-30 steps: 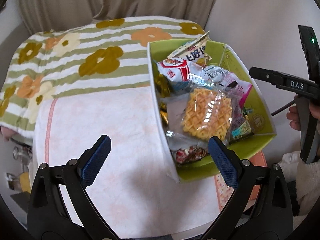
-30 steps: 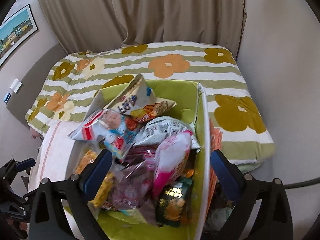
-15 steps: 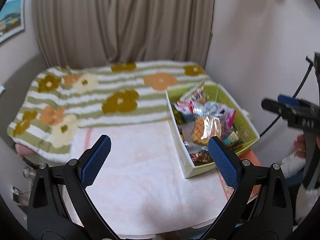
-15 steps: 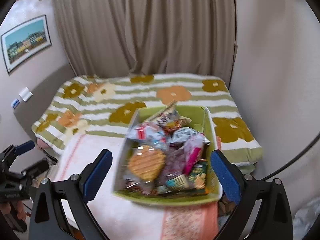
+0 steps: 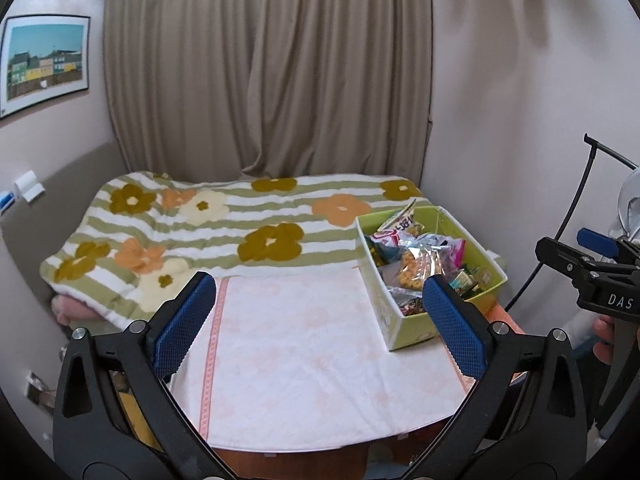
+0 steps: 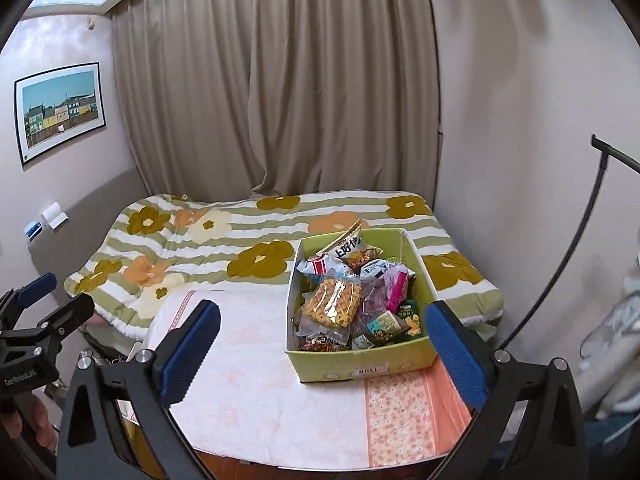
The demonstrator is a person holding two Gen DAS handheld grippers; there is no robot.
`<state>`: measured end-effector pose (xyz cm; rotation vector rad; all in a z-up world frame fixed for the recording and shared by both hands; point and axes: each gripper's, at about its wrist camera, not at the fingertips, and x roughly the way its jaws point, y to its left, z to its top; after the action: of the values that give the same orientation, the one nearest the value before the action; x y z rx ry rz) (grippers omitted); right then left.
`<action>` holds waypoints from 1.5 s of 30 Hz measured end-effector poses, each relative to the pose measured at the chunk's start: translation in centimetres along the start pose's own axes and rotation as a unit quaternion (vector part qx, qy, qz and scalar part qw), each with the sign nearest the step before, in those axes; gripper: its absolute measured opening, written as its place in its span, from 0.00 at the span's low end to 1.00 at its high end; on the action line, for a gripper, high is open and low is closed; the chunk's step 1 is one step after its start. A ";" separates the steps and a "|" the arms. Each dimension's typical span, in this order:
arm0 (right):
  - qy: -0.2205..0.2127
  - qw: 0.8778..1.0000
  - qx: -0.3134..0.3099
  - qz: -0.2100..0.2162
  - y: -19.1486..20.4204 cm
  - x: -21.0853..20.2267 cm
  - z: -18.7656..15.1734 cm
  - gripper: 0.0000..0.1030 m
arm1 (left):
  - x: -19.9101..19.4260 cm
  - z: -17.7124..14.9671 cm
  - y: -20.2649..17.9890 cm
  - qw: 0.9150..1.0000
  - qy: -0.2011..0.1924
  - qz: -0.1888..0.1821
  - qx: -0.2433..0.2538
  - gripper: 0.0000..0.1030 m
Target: Organize snacks
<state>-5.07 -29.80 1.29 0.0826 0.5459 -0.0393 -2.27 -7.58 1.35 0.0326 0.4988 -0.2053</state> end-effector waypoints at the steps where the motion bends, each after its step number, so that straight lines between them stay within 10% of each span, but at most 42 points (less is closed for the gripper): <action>1: -0.004 1.000 0.000 -0.004 0.2 -0.2 -0.3 0.99 | -0.3 -0.3 0.1 1.000 -0.002 0.000 -0.001 1.00; 45: -0.020 0.999 -0.016 -0.021 0.9 -1.2 -1.1 0.99 | -0.8 -0.6 0.1 1.000 -0.016 0.007 -0.010 1.00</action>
<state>-6.59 -28.76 0.99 0.0392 0.5072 -0.0725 -3.24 -7.29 1.20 0.0126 0.4682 -0.1876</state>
